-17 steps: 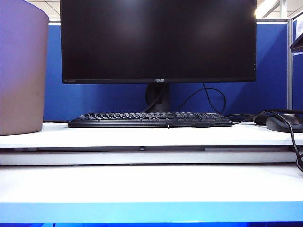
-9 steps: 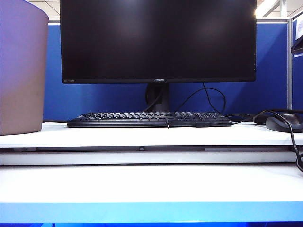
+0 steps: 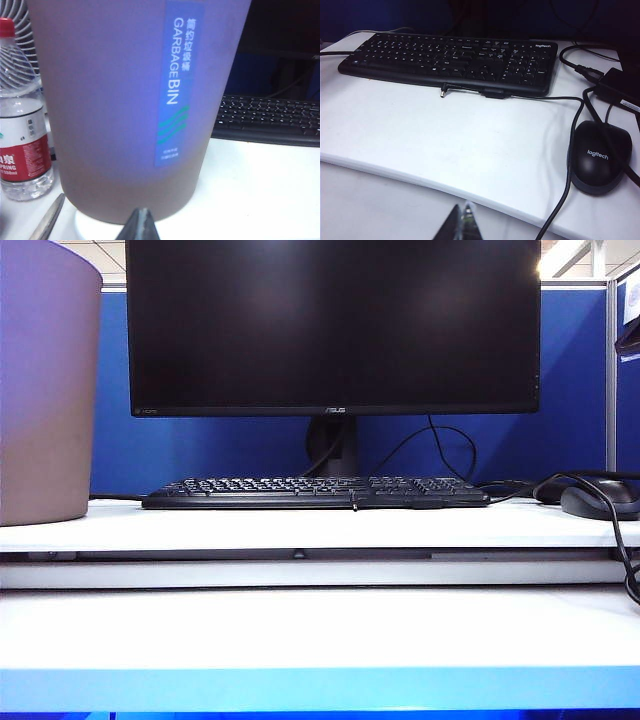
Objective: Pick up all paper balls from the table and place them in the pink trash can.
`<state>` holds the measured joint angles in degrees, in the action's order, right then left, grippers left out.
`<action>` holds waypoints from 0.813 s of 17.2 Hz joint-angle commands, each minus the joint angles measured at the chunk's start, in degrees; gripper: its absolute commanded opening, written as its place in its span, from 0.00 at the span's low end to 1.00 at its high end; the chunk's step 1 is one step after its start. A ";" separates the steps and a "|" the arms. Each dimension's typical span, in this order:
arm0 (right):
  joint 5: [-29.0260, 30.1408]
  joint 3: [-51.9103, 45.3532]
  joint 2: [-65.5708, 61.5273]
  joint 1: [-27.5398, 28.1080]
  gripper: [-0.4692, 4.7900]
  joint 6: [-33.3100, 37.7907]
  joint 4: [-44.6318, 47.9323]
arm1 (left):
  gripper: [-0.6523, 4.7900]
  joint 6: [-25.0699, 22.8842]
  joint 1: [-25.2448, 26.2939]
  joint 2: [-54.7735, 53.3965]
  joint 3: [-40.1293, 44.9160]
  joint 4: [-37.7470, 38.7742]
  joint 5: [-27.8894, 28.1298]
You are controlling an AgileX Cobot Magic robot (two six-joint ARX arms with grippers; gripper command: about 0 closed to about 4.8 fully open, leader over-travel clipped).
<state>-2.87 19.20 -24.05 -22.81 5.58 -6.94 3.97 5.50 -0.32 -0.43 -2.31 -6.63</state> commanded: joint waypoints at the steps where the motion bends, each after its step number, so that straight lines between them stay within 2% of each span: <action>1: 0.02 0.13 0.15 -0.04 0.08 0.26 0.72 | 0.11 1.18 0.02 0.13 0.00 -0.37 0.42; 10: 0.02 0.13 0.15 -0.04 0.08 0.26 0.72 | 0.11 1.22 -0.04 0.13 0.00 -0.39 0.42; 14: 0.02 0.13 0.15 -0.04 0.08 0.26 0.72 | 0.11 0.81 -1.73 0.13 0.00 -0.57 -0.07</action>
<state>-2.87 19.20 -24.05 -22.81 5.58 -6.94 4.82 3.75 -0.32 -0.43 -2.35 -6.37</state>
